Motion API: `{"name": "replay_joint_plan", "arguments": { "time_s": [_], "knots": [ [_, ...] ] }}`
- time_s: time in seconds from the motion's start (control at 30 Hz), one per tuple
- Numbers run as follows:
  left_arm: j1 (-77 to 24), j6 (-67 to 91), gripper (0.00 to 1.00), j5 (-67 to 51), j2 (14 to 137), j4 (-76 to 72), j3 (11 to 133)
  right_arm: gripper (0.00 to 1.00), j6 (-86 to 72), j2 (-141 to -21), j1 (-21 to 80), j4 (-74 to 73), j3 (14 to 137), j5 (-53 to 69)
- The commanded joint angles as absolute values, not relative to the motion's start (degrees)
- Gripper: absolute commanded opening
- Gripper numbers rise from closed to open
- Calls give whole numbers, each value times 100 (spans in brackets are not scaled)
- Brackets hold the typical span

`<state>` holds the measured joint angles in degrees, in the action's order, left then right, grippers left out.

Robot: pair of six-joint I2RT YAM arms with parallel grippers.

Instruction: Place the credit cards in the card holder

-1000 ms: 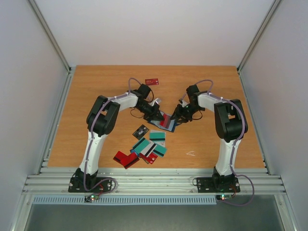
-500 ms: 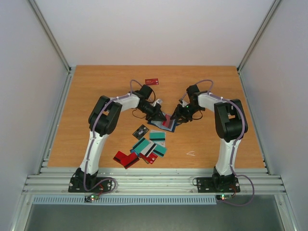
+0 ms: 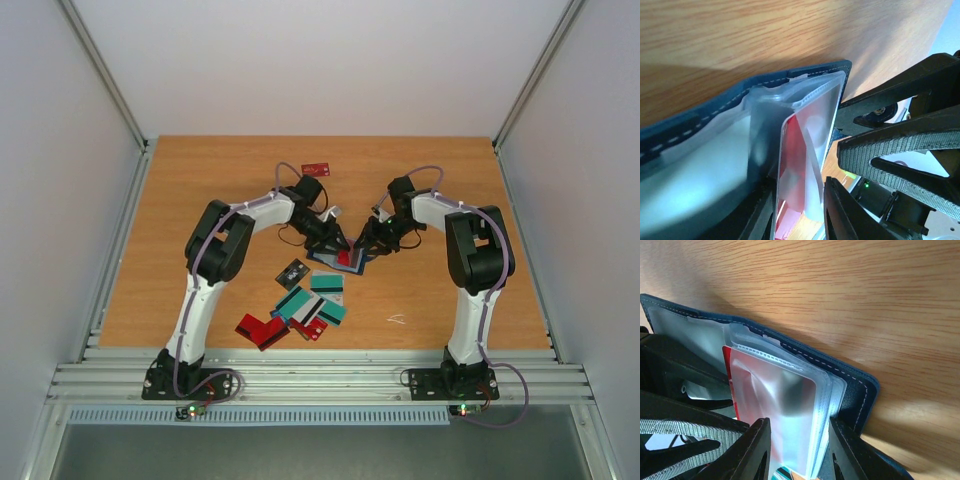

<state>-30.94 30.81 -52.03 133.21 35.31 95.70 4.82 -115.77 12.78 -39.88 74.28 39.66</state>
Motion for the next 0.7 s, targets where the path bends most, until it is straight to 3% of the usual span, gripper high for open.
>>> {"name": "replay_joint_plan", "arguments": {
  "time_s": [0.0,0.47,0.53,0.67],
  "knots": [
    [-3164,2804,31,-4580,13276,4420,9665,34,554,-11592,1214,-3960,7352,3952],
    [-3164,2215,64,-4078,13081,5651,10280,34,584,-11206,1209,-4076,7286,3891],
    [-3164,2147,65,-3995,13074,5724,10376,34,596,-11108,1207,-4124,7282,3886],
    [-3168,2030,52,-4053,13174,5709,10591,34,562,-10930,1208,-4138,7273,3937]
  ]
}}
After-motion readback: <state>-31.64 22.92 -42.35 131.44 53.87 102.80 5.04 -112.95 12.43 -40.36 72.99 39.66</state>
